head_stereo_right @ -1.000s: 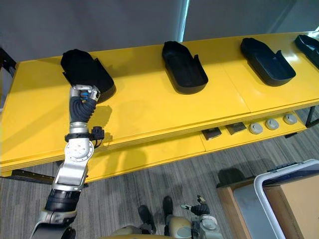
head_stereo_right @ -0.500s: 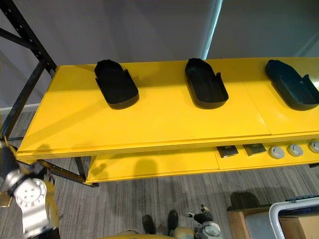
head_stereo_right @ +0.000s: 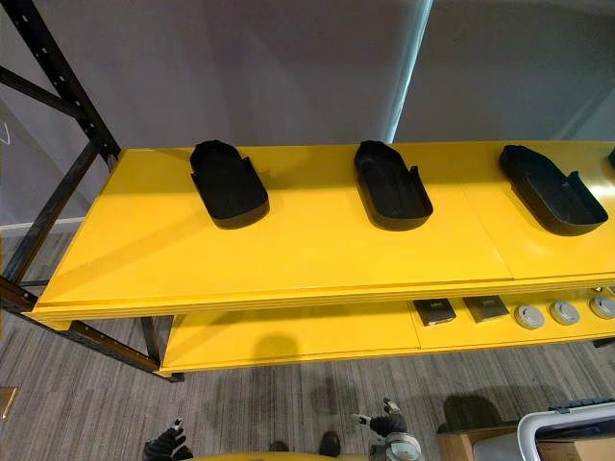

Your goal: Walk over and take plastic housings, then place them on the shelf

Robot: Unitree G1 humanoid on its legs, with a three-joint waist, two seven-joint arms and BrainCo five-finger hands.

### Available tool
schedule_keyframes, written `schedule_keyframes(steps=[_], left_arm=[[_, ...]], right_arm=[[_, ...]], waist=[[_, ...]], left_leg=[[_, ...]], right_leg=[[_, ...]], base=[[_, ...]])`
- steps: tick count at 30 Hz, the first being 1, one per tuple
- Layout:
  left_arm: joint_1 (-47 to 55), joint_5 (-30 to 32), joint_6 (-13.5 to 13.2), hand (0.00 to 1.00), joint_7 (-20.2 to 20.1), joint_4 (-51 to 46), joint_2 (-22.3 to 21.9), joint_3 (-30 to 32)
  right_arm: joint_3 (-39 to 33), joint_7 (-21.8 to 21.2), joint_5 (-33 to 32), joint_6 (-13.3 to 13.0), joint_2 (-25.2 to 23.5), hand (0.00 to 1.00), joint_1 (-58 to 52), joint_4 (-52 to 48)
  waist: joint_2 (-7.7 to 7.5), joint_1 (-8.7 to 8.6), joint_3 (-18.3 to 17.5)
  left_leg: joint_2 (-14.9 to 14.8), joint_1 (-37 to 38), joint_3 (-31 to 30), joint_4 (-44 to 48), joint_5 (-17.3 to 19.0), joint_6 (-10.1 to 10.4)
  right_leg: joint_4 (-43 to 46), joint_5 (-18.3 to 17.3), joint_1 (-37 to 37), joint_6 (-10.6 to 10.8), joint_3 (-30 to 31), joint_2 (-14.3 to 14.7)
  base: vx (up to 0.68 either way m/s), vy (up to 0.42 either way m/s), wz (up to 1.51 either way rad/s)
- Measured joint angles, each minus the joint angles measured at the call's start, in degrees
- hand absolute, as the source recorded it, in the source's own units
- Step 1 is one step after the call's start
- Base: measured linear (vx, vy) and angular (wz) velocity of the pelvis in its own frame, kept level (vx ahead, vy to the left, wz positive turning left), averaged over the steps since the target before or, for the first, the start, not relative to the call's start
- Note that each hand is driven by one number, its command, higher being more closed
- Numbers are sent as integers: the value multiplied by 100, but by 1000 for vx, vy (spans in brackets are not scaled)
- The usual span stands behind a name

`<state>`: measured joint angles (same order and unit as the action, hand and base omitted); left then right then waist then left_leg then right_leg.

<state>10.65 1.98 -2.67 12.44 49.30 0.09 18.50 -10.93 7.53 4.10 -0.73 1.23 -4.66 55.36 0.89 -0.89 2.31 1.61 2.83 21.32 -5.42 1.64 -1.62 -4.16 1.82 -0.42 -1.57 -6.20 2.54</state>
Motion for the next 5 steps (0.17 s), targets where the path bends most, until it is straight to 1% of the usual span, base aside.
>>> schedule_keyframes(steps=[3, 5], left_arm=[[-101, 96, -3, 0, -45, 92, 102, -165], [-102, 95, -3, 0, -130, 115, 138, -285]], right_arm=[[-116, 9, 7, 0, 48, 0, 63, 1], [-218, 14, 32, 1, 47, 0, 94, 2]], waist=[[13, -40, 20], [12, -100, 21]], left_leg=[[-15, 7, 23, 1, -1, -2], [-23, 19, 59, 2, 5, 7]], right_leg=[[-20, -3, 2, -2, 27, 21], [-31, -3, 9, -3, 65, 34]], base=[[32, -27, -7], [17, -14, -7]])
